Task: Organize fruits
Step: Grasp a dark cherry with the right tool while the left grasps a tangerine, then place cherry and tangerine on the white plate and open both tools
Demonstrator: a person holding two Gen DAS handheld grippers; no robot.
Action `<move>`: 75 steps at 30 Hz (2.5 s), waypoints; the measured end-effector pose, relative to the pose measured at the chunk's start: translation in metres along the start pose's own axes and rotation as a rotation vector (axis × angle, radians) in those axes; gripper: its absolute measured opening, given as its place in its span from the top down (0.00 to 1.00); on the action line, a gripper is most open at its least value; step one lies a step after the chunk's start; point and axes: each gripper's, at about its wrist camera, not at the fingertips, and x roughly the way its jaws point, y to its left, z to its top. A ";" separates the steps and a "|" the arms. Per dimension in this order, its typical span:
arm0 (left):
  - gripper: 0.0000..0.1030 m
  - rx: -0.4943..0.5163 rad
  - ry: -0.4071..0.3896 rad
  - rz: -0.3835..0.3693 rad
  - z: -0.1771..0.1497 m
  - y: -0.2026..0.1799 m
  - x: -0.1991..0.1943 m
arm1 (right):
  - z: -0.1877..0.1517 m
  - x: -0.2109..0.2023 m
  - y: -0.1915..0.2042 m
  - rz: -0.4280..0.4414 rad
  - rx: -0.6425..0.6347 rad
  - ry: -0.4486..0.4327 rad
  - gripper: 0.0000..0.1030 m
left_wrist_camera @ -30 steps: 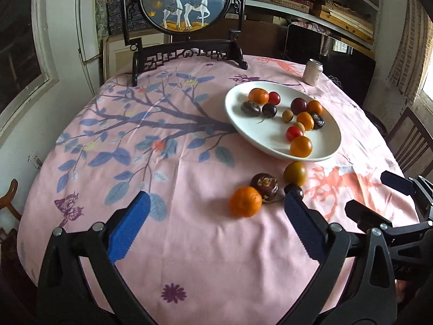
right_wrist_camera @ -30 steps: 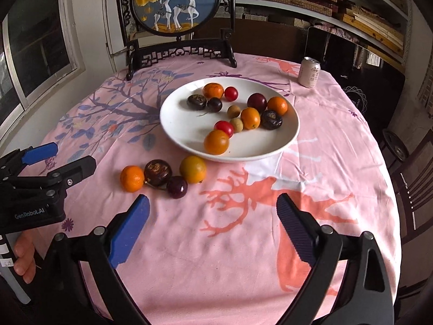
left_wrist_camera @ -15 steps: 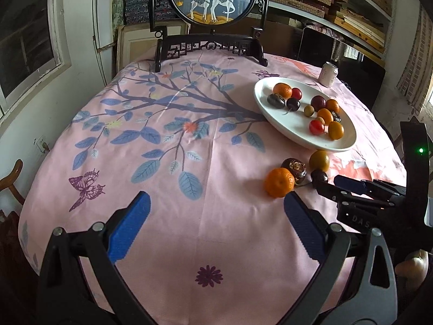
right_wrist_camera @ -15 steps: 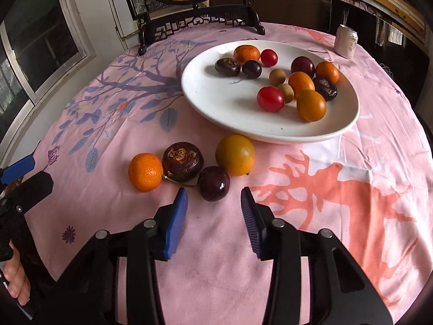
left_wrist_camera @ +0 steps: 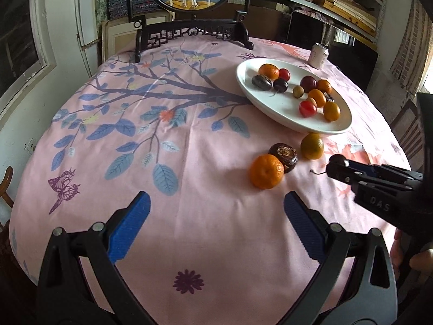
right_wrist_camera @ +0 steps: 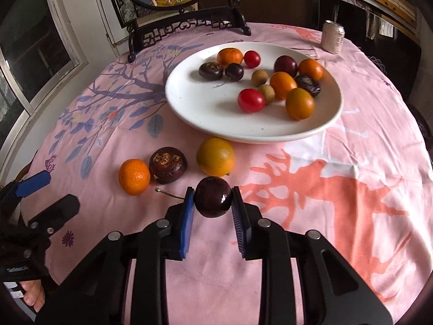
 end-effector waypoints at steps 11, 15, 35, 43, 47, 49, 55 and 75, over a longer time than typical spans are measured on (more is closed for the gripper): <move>0.22 0.083 0.073 0.001 0.014 -0.048 0.056 | -0.022 -0.040 -0.043 -0.012 0.083 -0.063 0.73; 0.42 0.059 0.098 -0.006 0.015 -0.045 0.068 | -0.022 -0.044 -0.045 -0.005 0.092 -0.073 0.73; 0.63 0.068 0.009 -0.108 0.056 -0.038 0.015 | 0.007 -0.046 -0.038 0.043 0.044 -0.067 0.73; 0.63 0.088 0.033 -0.094 0.158 -0.059 0.070 | 0.084 -0.009 -0.063 -0.025 -0.016 -0.080 0.73; 0.63 0.104 0.061 -0.069 0.196 -0.081 0.117 | 0.119 0.026 -0.087 -0.064 0.017 -0.073 0.73; 0.63 0.099 0.091 -0.076 0.207 -0.090 0.139 | 0.130 0.044 -0.100 -0.056 0.052 -0.043 0.73; 0.62 0.117 0.132 -0.068 0.217 -0.106 0.175 | 0.143 0.069 -0.110 -0.054 0.059 -0.008 0.72; 0.26 0.055 0.002 -0.141 0.170 -0.078 0.068 | 0.078 -0.024 -0.043 -0.019 -0.037 -0.101 0.43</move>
